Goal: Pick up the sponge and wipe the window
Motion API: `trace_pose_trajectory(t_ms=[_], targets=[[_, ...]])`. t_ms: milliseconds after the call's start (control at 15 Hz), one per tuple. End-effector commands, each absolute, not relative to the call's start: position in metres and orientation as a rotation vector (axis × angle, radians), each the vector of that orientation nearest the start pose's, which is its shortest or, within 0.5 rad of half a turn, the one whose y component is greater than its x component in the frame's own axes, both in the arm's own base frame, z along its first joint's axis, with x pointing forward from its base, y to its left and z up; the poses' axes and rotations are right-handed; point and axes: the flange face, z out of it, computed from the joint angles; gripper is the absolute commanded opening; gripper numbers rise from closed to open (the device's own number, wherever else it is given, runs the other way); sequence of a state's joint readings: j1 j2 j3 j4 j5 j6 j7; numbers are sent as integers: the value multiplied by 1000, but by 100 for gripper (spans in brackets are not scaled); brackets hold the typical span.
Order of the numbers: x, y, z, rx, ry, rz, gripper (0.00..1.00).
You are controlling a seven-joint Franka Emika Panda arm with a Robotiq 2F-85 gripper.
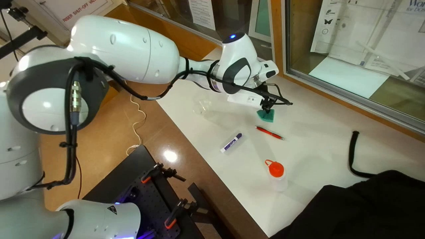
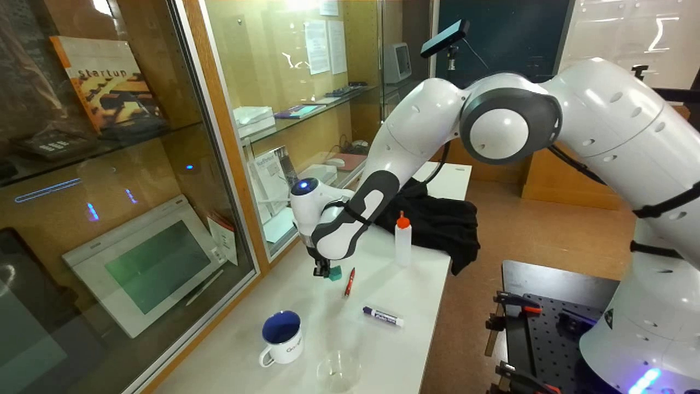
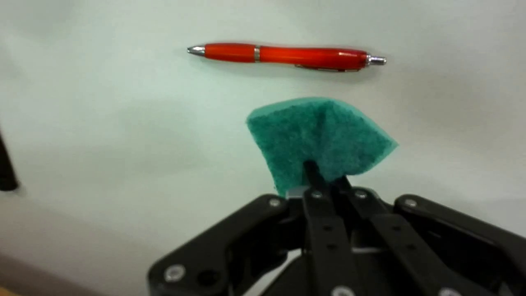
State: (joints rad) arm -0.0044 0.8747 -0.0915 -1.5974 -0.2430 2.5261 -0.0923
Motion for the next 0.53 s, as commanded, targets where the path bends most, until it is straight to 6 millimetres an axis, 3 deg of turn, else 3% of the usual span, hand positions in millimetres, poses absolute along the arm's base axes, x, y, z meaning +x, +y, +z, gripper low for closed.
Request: trace_pose_trajectory(t_ms=[0,67,133,467], targets=[[707,-53,107,-3342,-393,-113,2],[708,-52,103,-3339,-400,-106,32],[708,-52,100,-3333,-400,-99,33],[711,-53,103,-3308,-376,-116,69]])
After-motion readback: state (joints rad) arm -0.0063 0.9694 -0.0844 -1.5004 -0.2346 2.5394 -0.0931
